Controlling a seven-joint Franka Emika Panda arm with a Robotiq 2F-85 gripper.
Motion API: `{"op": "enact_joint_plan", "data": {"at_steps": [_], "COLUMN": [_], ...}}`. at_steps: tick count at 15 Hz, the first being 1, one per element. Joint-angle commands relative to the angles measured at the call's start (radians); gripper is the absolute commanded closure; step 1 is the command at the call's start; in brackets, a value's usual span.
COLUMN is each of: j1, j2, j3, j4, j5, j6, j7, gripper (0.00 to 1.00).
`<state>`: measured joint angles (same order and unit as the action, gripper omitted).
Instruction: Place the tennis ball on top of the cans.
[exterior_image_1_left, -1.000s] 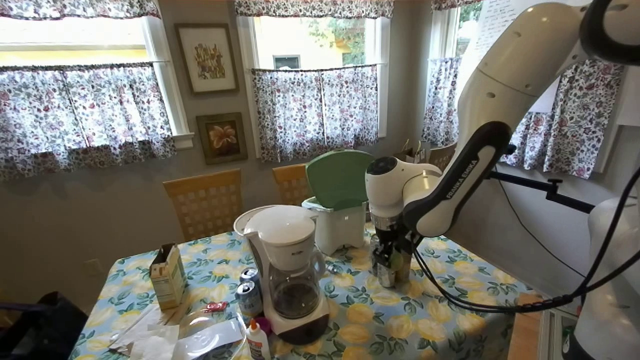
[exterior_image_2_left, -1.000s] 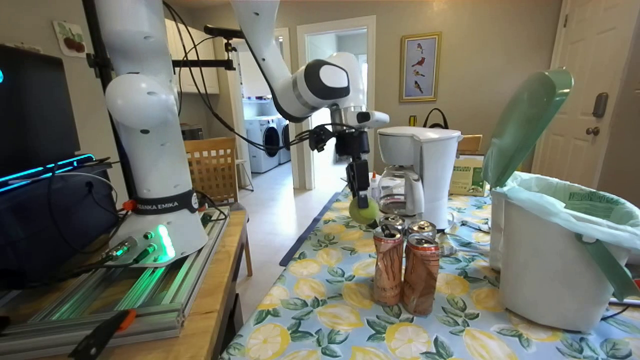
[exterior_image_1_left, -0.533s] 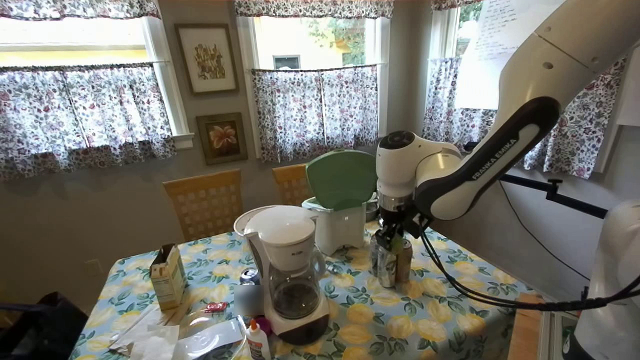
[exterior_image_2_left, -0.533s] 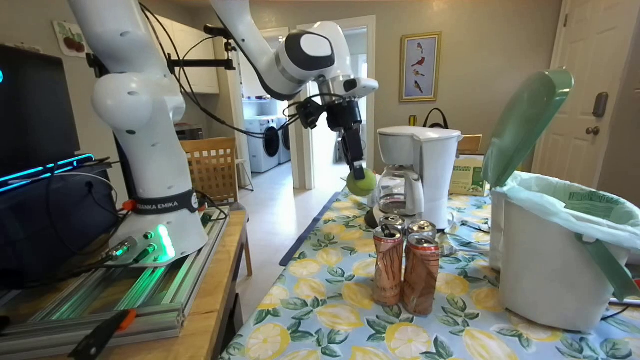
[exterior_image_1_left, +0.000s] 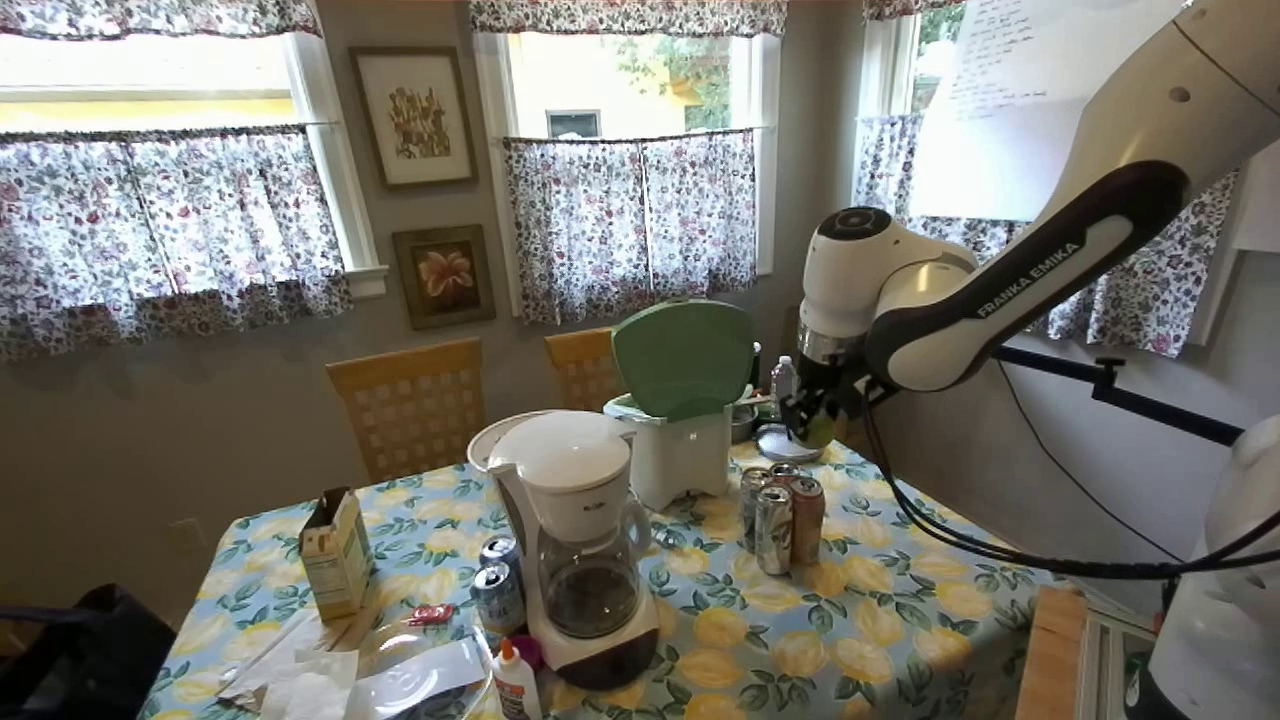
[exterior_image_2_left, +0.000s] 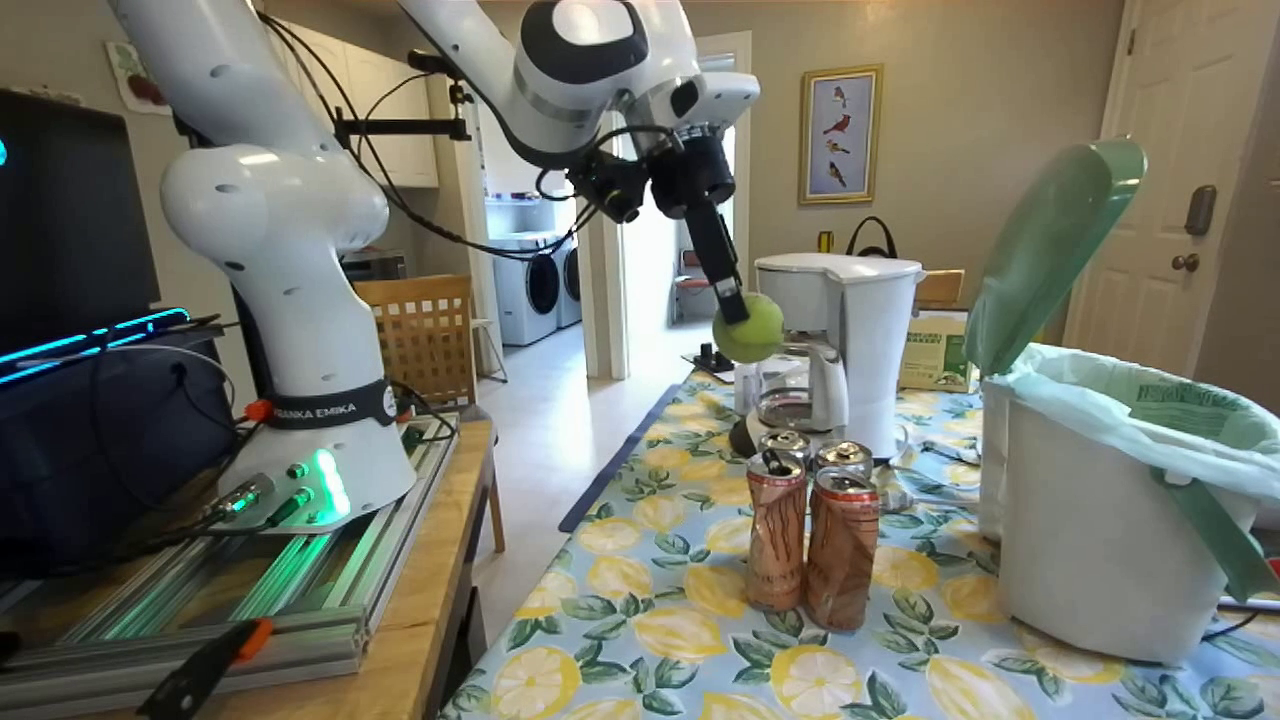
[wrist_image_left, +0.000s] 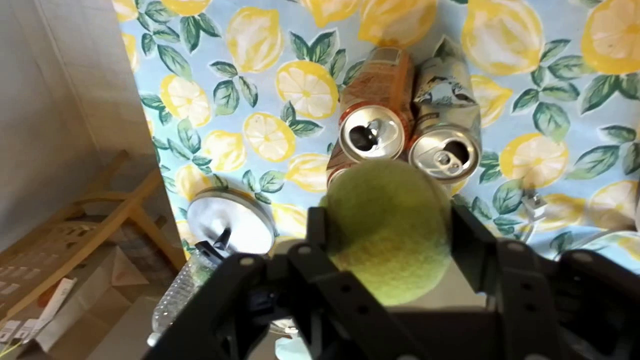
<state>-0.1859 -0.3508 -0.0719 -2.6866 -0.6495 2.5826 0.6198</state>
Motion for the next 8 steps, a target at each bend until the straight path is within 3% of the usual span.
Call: {"op": "enact_joint_plan", "data": {"at_steps": [1, 8], "j1": [-0.086, -0.182], "j2": [-0.068, -0.092], "j3": [0.037, 0.099], "j4": [-0.027, -0.013], "j5": [-0.023, -0.016], "j6": [0.069, 0.165], "j7": [0.032, 0.028], "gripper": [0.62, 0.62]}}
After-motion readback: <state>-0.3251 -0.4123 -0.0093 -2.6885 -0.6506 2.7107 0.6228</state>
